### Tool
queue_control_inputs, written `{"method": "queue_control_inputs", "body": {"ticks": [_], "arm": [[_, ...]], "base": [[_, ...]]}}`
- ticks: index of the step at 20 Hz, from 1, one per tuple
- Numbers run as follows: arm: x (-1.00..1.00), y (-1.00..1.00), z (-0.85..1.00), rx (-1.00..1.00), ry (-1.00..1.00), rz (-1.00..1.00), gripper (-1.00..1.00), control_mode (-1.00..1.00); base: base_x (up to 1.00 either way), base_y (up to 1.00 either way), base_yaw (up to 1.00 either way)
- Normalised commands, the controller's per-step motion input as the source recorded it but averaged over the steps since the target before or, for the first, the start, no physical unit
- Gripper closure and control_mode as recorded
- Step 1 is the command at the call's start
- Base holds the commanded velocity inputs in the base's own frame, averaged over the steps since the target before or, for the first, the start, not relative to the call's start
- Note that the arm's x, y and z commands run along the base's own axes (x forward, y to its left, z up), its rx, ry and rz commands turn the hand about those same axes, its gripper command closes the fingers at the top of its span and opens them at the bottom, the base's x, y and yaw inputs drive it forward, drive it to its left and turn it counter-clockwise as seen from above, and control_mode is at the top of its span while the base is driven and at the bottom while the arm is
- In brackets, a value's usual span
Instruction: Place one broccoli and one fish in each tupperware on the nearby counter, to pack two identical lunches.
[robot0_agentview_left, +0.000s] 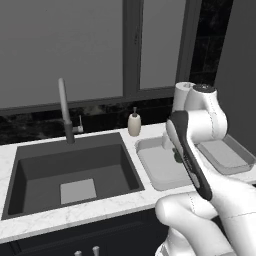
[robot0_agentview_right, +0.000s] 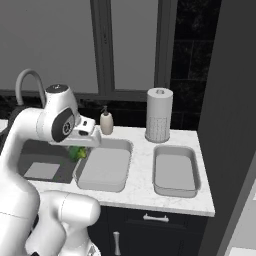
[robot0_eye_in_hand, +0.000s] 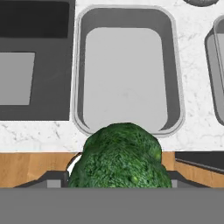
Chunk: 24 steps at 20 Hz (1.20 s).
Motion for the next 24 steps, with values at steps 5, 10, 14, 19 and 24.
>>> {"method": "queue_control_inputs", "body": {"ticks": [5,10,14,19,24], "arm": [[1.0,-0.04,-0.58,0.0,0.09,-0.03,1.0,-1.0],[1.0,-0.33,-0.65,0.0,0.05,0.0,1.0,-1.0],[0.91,-0.03,-0.57,0.0,0.0,0.0,1.0,-1.0],[0.8,0.0,-0.42,0.0,0.0,0.0,1.0,-1.0],[0.44,-0.11,-0.47,0.0,0.0,0.0,1.0,-1.0]], "base": [[0.0,0.0,0.0],[0.0,0.0,0.0],[0.0,0.0,0.0],[0.0,0.0,0.0],[0.0,0.0,0.0]]}}
